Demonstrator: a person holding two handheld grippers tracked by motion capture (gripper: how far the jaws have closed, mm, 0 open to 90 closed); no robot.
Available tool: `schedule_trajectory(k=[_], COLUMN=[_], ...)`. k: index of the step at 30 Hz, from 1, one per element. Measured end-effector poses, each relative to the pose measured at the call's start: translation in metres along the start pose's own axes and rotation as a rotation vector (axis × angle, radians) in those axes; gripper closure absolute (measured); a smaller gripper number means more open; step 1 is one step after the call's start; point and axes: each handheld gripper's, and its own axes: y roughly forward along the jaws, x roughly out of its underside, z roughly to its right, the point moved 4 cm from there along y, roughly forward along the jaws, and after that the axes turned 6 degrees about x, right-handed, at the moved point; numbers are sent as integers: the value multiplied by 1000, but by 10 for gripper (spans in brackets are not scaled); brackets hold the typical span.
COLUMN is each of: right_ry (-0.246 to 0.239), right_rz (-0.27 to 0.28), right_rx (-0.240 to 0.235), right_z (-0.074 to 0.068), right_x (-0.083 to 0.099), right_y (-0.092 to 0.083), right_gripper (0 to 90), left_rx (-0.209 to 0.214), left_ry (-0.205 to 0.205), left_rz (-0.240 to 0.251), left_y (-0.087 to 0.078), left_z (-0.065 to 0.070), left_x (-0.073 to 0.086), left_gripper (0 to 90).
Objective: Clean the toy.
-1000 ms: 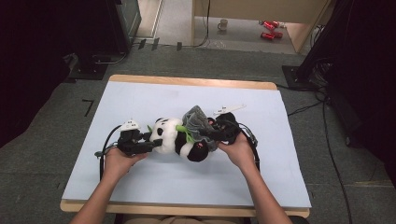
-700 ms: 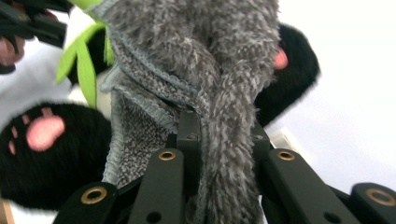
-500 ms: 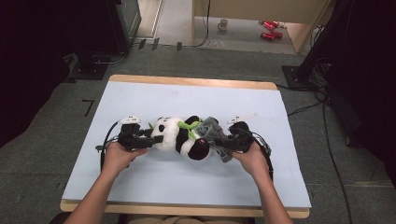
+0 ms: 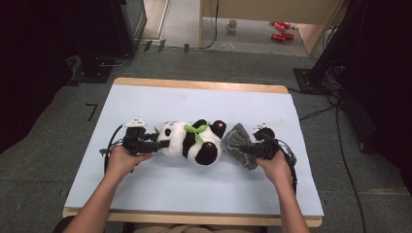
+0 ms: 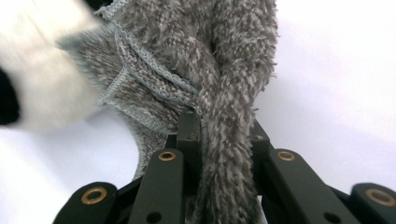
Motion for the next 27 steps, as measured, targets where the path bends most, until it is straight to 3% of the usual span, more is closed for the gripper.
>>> schedule_trajectory(k=[3, 14, 19, 27], right_ry=[23, -15, -38, -68], right_rz=[70, 252, 292, 302], right_rx=[-20, -41, -81, -178], right_z=[2, -15, -29, -54], right_x=[-8, -50, -66, -83], right_y=[-11, -49, -51, -38], right_gripper=[754, 754, 754, 753], left_rx=[-2, -23, -50, -79], left_ry=[4, 17, 30, 58], left_rz=[8, 41, 49, 46], left_y=[0, -1, 0, -1], left_z=[1, 4, 7, 11], left_x=[2, 9, 11, 18], left_gripper=[453, 452, 452, 453])
